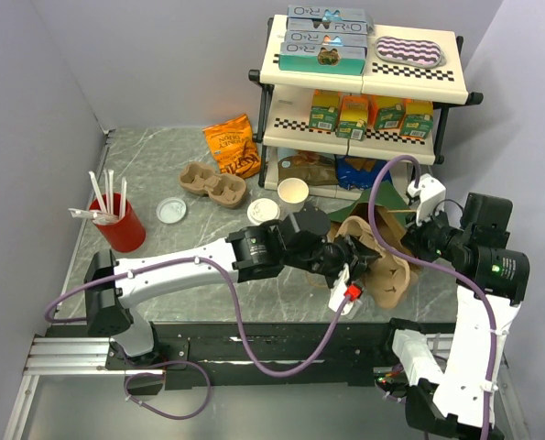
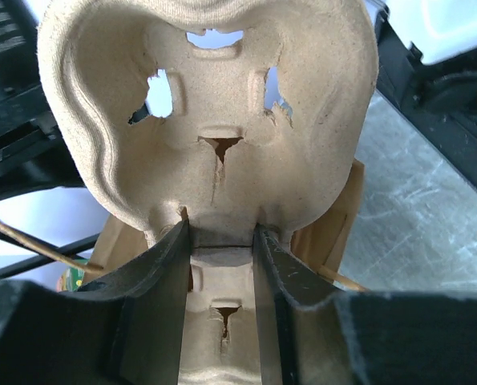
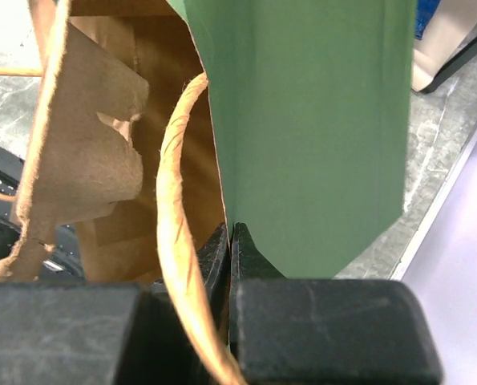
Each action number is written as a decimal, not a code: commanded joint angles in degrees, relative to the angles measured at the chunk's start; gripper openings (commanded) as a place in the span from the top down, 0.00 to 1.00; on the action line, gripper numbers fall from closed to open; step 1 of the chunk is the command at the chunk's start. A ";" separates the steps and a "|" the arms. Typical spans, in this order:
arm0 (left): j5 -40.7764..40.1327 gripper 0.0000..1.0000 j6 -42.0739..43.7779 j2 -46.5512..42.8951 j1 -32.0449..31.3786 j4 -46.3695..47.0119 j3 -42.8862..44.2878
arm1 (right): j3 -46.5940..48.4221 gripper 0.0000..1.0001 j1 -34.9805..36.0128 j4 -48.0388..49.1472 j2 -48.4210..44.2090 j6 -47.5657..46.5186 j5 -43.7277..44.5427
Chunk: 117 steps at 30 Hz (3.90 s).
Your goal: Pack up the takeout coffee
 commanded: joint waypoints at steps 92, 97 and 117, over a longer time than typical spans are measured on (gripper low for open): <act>-19.35 0.99 -9.63 9.76 -3.08 -5.01 8.55 | -5.38 1.00 19.32 -6.03 1.17 3.16 13.82; -23.03 0.99 -3.75 7.65 -3.51 2.18 3.90 | -5.74 1.00 19.40 -5.59 0.82 3.07 14.35; -16.94 0.99 -4.88 9.43 1.12 -8.76 9.60 | -5.82 1.00 20.20 -4.71 0.56 1.75 16.90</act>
